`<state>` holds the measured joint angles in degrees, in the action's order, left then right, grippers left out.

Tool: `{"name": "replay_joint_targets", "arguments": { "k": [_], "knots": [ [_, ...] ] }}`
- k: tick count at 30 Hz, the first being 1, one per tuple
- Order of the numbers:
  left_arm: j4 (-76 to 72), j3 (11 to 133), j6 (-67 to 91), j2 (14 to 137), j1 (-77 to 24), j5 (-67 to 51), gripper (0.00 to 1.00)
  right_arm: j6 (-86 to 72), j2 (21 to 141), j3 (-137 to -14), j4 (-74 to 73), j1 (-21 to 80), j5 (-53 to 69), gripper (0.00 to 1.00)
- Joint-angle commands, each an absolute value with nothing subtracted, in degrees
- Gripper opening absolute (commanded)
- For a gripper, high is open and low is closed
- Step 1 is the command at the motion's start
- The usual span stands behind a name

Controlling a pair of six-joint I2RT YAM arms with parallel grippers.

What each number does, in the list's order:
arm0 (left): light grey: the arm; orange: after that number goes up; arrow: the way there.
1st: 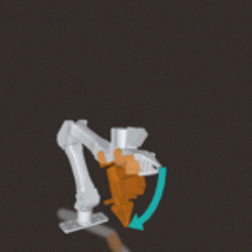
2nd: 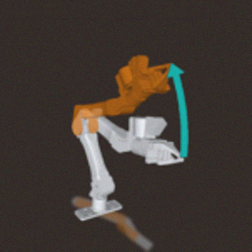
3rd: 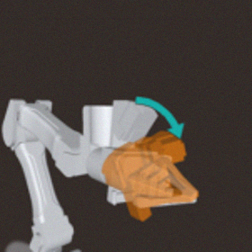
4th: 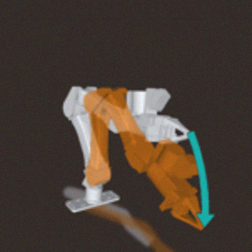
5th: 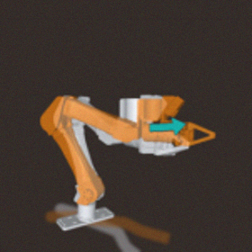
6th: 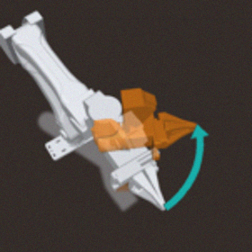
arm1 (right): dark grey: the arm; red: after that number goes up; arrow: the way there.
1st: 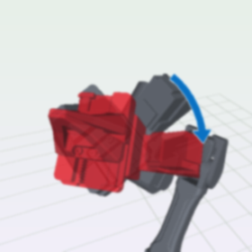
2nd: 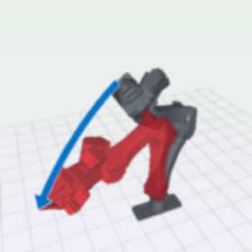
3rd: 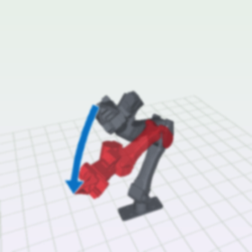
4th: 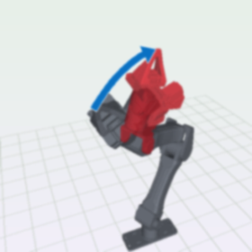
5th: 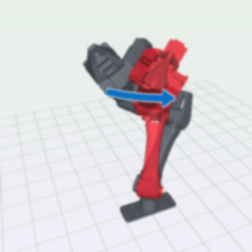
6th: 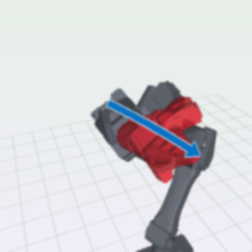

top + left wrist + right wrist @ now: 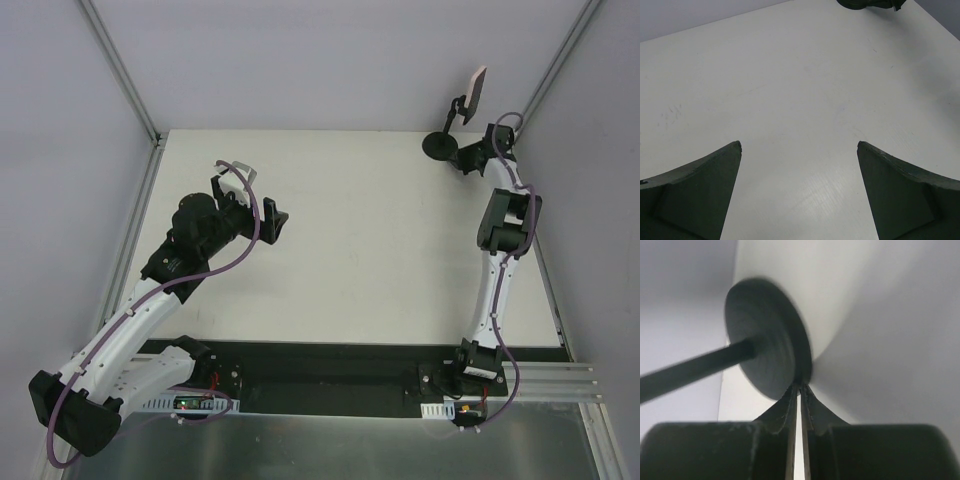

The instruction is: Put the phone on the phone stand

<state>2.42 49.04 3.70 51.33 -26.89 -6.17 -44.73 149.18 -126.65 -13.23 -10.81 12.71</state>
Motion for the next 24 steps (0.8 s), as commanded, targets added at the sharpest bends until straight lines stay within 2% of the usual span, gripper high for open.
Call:
{"name": "replay_joint_targets", "arguments": {
  "k": [1,6,10,13,19,24],
  "knots": [
    [0.9,51.2,4.8,51.0,-26.3,-7.7,0.98,-40.0,149.4,-130.2,-3.2,-8.6,21.9,0.08],
    [0.9,51.2,4.7,50.9,-26.3,-7.8,0.97,-33.0,149.8,-134.0,-1.3,-8.4,24.5,0.18],
    [0.9,51.1,4.5,50.7,-26.3,-7.1,0.98,-27.2,138.3,-122.7,1.8,-9.1,19.4,0.21],
    [1.1,51.2,4.7,50.6,-26.3,-7.6,0.98,-27.1,130.9,-114.4,0.6,-10.4,15.6,0.14],
    [0.9,51.2,5.0,50.1,-26.3,-8.4,0.98,-31.5,123.9,-106.2,4.3,-12.4,19.9,0.12],
    [1.0,51.2,4.9,49.9,-26.3,-8.2,0.98,-27.7,125.8,-110.8,5.5,-12.3,21.6,0.07]
  ]
}}
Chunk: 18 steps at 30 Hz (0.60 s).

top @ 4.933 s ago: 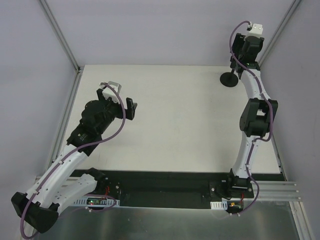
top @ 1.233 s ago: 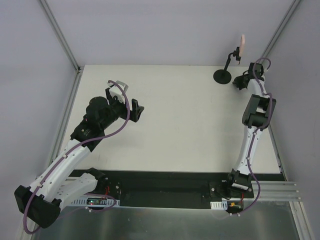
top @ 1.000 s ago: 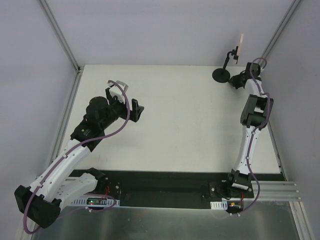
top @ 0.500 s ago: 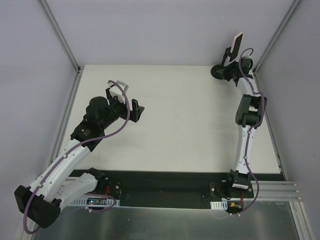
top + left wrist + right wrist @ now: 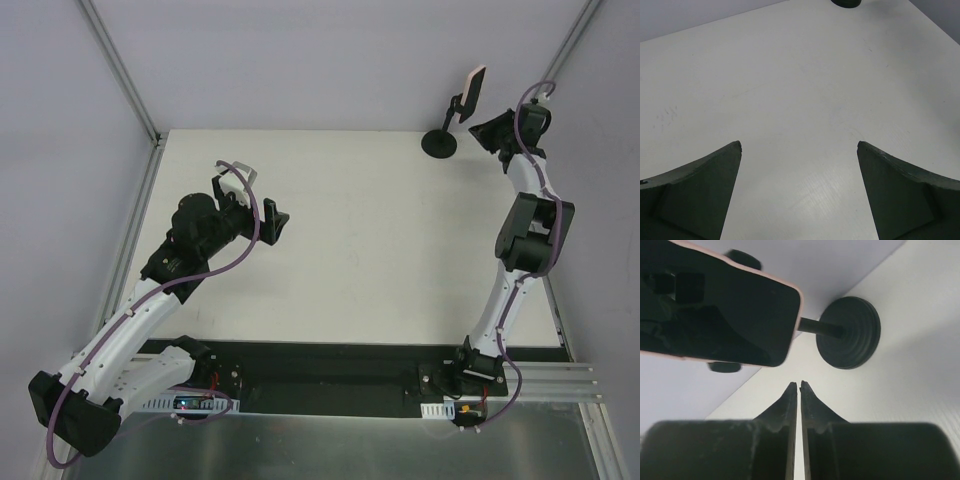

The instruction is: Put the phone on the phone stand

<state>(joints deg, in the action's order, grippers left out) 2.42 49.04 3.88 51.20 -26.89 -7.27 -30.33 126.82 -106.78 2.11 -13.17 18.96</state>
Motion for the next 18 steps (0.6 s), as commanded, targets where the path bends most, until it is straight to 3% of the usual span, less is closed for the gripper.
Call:
{"name": "replay_joint_targets", "arguments": {
  "k": [1,18],
  "knots": [
    [1.0,51.2,4.9,50.0,-26.3,-8.0,0.98,-27.3,126.5,-112.0,4.8,-12.2,22.1,0.06],
    [1.0,51.2,4.7,51.1,-25.9,-7.9,0.98,-22.1,137.6,-130.6,-0.5,-6.9,21.4,0.04]
  ]
}}
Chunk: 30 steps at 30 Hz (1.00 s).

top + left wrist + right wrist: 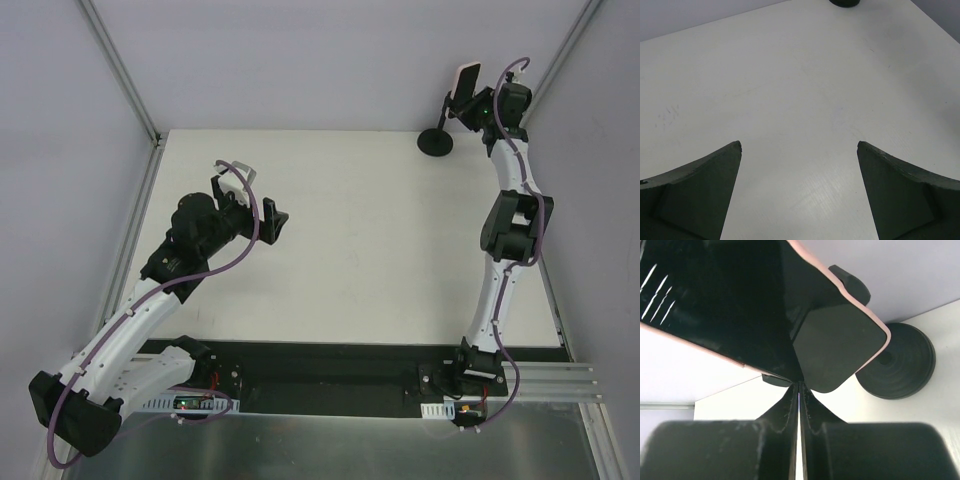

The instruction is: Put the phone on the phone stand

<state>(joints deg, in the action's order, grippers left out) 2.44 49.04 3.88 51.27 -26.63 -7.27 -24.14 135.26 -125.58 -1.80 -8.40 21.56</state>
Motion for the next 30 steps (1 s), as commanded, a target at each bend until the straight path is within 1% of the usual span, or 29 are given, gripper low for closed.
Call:
{"name": "replay_joint_targets", "arguments": {
  "k": [1,4,9,12,16,21,25,26,30],
  "knots": [
    [1.0,51.2,4.7,51.1,-25.9,-7.8,0.98,-22.1,138.2,-131.6,-0.6,-6.4,21.1,0.04],
    [1.0,51.2,4.7,51.0,-25.8,-7.8,0.98,-23.6,140.4,-134.1,-0.3,-5.5,20.8,0.04],
    [1.1,51.2,4.6,51.1,-25.8,-7.6,0.98,-23.8,140.3,-133.6,2.4,-3.7,19.0,0.04],
    [1.1,51.2,4.6,51.0,-25.8,-7.8,0.98,-23.7,139.3,-131.9,3.2,-3.0,19.1,0.04],
    [1.1,51.2,4.7,50.7,-25.8,-7.9,0.98,-23.8,136.4,-125.8,6.5,-2.5,18.2,0.05],
    [1.1,51.2,4.7,50.5,-25.8,-8.0,0.98,-22.9,134.7,-124.4,6.0,-2.6,18.0,0.05],
    [1.1,51.2,4.7,50.4,-25.8,-8.0,0.98,-21.1,132.7,-122.4,5.3,-2.7,19.2,0.08],
    [1.1,51.2,4.7,50.4,-25.8,-8.2,0.98,-20.6,131.5,-121.0,5.2,-2.7,19.2,0.11],
    [1.1,51.2,4.8,49.8,-25.8,-8.3,0.98,-17.7,127.8,-117.1,2.6,-3.5,17.6,0.13]
  ]
}}
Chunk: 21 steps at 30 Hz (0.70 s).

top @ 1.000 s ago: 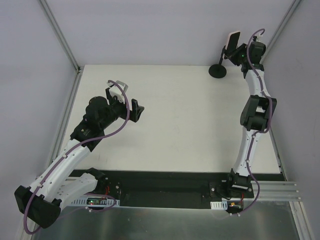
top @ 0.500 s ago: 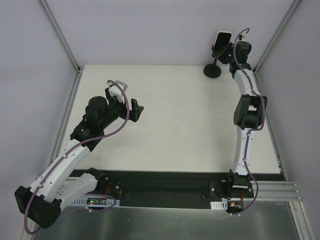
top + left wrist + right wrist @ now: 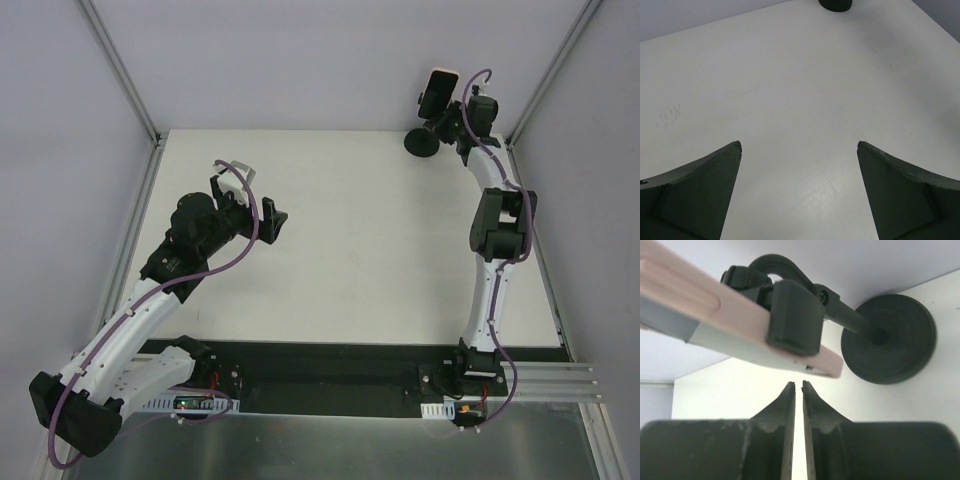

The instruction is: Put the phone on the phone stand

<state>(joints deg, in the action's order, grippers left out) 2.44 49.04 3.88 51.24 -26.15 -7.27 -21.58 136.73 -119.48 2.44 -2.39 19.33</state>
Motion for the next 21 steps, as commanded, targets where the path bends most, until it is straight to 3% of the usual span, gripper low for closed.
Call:
{"name": "replay_joint_targets", "arguments": {
  "k": [1,13,18,21],
  "knots": [
    [1.1,51.2,4.8,49.7,-25.8,-8.3,0.98,-17.3,126.9,-116.3,1.9,-3.6,17.6,0.14],
    [1.0,51.3,6.1,48.6,-25.8,-9.7,0.98,-1.3,102.8,-103.0,-29.1,-0.1,3.4,0.36],
    [0.6,51.1,6.6,47.0,-25.8,-10.5,0.98,6.9,83.9,-88.2,-34.2,11.0,-11.4,0.55],
    [0.2,50.5,6.9,46.0,-25.8,-11.1,0.98,11.3,71.0,-79.1,-34.5,20.2,-14.3,0.64]
  ]
}}
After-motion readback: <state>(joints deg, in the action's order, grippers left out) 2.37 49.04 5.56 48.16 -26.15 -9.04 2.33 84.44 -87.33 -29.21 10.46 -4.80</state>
